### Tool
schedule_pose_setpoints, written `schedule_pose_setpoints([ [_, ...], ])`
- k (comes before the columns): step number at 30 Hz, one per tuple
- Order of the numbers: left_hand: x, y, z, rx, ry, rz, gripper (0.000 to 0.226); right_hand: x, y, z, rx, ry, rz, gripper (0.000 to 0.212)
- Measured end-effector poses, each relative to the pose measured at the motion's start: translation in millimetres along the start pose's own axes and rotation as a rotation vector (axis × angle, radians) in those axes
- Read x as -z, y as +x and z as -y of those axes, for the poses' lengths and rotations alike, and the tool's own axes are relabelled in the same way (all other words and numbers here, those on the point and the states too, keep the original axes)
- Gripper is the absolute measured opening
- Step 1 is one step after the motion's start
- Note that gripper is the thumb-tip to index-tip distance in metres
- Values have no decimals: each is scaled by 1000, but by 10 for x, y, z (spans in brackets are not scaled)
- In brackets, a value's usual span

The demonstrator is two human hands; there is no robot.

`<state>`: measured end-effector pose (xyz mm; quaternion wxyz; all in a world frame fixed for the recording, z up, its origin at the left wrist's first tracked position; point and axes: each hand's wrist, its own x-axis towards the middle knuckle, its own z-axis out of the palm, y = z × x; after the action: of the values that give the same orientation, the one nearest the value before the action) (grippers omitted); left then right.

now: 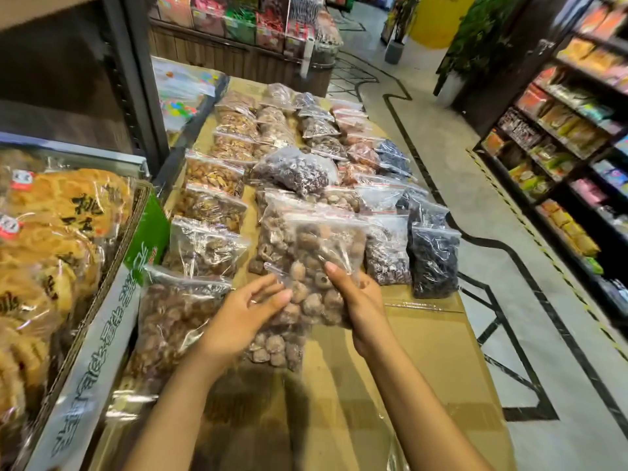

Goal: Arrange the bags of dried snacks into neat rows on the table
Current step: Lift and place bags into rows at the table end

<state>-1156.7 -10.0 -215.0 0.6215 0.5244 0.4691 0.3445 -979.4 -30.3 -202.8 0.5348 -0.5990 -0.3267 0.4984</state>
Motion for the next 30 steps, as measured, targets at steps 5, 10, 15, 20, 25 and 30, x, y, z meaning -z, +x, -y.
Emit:
schedule_pose_setpoints([
  [5,115,-112,430,-41,295,-311,70,377,368,-434,-30,-302,-175,49],
  [10,-203,-224,683,-22,796,-269,83,743,860,-1129,-159,-989,-210,107],
  [15,-638,-117,990,74,1070,-141,104,864,824,-1012,-147,-999,-47,128],
  [20,-1068,-207,749,133,989,-470,97,1381,299,-545,28,-1040,61,94],
  [25,-2092,-328,562,60,955,-662,92,2531,-55,-275,257,-1251,168,87],
  [30,-3136,-288,455,104,1011,-623,85,3629,-140,64,423,-1396,191,86],
])
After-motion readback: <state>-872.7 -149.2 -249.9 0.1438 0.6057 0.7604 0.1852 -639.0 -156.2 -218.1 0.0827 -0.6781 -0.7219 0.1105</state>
